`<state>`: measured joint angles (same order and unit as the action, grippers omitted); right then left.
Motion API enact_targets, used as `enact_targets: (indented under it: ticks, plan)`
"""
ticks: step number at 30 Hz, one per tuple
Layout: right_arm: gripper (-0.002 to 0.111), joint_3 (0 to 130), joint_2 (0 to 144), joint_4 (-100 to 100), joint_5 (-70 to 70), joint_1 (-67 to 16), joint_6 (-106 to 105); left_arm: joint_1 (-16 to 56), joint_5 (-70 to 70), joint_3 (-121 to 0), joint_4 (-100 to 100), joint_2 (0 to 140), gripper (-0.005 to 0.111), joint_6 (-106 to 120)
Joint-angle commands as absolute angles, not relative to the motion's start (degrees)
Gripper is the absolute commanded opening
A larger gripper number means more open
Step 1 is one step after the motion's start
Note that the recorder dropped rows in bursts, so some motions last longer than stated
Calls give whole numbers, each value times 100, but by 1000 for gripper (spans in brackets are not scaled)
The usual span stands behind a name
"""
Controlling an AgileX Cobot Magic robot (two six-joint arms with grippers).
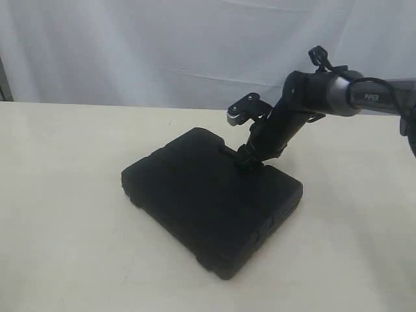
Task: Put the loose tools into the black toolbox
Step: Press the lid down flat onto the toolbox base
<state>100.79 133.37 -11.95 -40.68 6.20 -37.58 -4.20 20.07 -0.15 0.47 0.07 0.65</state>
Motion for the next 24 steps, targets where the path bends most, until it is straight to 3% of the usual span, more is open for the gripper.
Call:
enact_targets:
  ticks: [1,24]
  plan:
    - [60,10066,13400,-952,-3913,670,-3645,-393,1962,0,0,0,0,41]
    - [62,10840,13160,-1637,-4626,670,-3476,-393,1962,0,0,0,0,41]
